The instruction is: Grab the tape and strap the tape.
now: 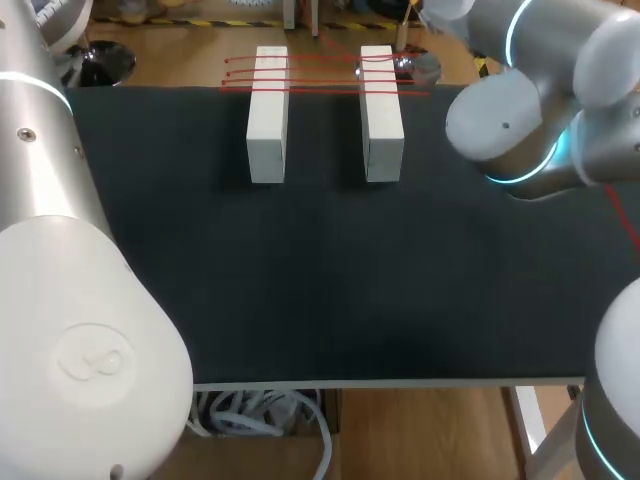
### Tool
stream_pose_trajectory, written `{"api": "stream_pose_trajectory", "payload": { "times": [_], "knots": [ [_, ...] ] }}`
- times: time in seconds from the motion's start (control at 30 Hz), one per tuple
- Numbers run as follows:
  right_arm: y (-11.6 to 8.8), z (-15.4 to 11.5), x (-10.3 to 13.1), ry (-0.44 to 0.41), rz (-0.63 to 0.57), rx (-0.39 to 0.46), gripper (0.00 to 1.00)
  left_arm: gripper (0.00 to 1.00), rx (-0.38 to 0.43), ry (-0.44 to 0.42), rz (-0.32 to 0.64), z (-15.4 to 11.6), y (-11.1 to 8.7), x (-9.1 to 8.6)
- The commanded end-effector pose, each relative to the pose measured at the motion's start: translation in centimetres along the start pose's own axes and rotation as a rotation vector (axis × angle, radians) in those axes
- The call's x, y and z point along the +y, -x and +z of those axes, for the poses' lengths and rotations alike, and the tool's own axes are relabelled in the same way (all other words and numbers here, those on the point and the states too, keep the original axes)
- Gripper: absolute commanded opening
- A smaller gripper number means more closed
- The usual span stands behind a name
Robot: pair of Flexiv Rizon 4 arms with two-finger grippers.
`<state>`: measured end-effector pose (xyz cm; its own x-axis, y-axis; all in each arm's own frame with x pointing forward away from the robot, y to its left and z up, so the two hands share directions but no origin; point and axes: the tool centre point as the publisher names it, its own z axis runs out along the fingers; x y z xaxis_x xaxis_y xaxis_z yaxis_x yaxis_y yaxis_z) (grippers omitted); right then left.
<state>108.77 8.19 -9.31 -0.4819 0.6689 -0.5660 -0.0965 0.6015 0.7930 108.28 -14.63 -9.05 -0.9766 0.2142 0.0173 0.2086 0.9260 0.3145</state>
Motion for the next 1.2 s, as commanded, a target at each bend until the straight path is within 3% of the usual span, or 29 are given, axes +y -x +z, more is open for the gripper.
{"api": "stream_pose_trajectory", "payload": {
  "times": [0.03,0.17,0.27,1.2],
  "knots": [
    [0.11,-0.08,0.60,-0.219,-0.025,0.017,0.00,0.00,0.003,0.003,0.002,-0.16,0.04,0.02],
    [-0.41,0.00,0.66,-0.221,-0.035,0.039,0.00,0.00,0.003,0.003,0.002,-0.16,0.04,0.02],
    [-0.42,0.03,0.63,-0.169,0.063,0.040,0.00,0.00,0.003,0.003,0.002,-0.16,0.04,0.02],
    [-0.42,0.03,0.63,-0.169,0.063,0.040,0.00,0.00,0.003,0.003,0.002,-0.16,0.04,0.02]
  ]
}}
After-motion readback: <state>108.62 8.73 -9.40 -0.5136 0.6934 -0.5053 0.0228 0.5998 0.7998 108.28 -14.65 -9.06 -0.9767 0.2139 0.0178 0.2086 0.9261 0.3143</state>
